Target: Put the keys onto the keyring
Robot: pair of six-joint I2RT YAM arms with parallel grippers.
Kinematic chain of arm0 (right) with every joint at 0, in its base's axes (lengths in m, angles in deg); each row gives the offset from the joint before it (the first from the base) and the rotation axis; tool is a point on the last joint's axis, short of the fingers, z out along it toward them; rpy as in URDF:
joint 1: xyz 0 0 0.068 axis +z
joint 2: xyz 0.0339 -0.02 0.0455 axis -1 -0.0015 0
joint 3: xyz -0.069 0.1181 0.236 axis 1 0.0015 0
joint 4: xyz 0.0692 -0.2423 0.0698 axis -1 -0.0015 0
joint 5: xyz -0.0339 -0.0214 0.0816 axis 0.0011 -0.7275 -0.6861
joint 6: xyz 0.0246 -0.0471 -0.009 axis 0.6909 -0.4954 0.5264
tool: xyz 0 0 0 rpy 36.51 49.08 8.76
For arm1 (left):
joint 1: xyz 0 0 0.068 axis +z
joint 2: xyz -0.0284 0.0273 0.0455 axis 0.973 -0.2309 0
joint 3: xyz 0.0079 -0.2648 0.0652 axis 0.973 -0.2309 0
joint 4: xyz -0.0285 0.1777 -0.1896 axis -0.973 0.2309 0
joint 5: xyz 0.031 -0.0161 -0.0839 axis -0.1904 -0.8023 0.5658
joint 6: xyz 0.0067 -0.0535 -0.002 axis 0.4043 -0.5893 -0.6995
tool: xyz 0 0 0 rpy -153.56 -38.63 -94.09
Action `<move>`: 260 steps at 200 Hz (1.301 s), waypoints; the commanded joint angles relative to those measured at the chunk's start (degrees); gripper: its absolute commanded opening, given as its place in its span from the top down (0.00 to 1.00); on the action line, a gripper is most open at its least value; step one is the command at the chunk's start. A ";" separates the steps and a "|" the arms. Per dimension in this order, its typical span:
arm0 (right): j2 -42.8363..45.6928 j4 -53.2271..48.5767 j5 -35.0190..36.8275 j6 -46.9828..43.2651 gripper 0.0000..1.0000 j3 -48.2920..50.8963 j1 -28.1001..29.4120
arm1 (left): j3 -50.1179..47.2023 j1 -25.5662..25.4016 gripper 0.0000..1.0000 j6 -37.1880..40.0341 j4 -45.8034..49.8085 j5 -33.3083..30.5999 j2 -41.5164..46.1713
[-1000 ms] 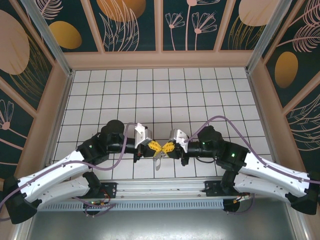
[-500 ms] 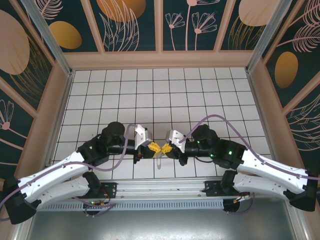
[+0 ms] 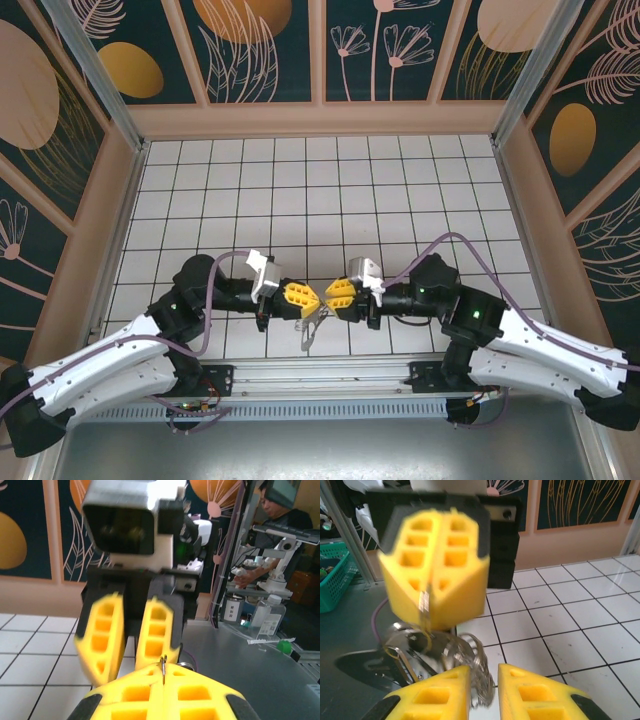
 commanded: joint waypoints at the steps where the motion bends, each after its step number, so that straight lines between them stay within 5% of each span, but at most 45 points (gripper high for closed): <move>1: -0.25 2.97 -2.25 0.65 0.78 0.80 0.07 | -0.38 -0.32 1.00 -1.06 -4.66 1.42 0.46; 94: 4.49 2.13 6.07 1.44 0.73 0.78 0.24 | -1.24 -0.37 1.00 1.34 -3.31 -0.39 -1.34; 177: 1.85 6.23 -0.64 2.22 0.73 1.58 1.17 | -1.24 -0.34 1.00 2.39 -1.90 -0.61 -2.08; 260: 4.92 5.56 2.86 3.09 0.72 1.51 1.28 | -1.42 -0.38 1.00 3.56 -0.59 -1.44 -2.09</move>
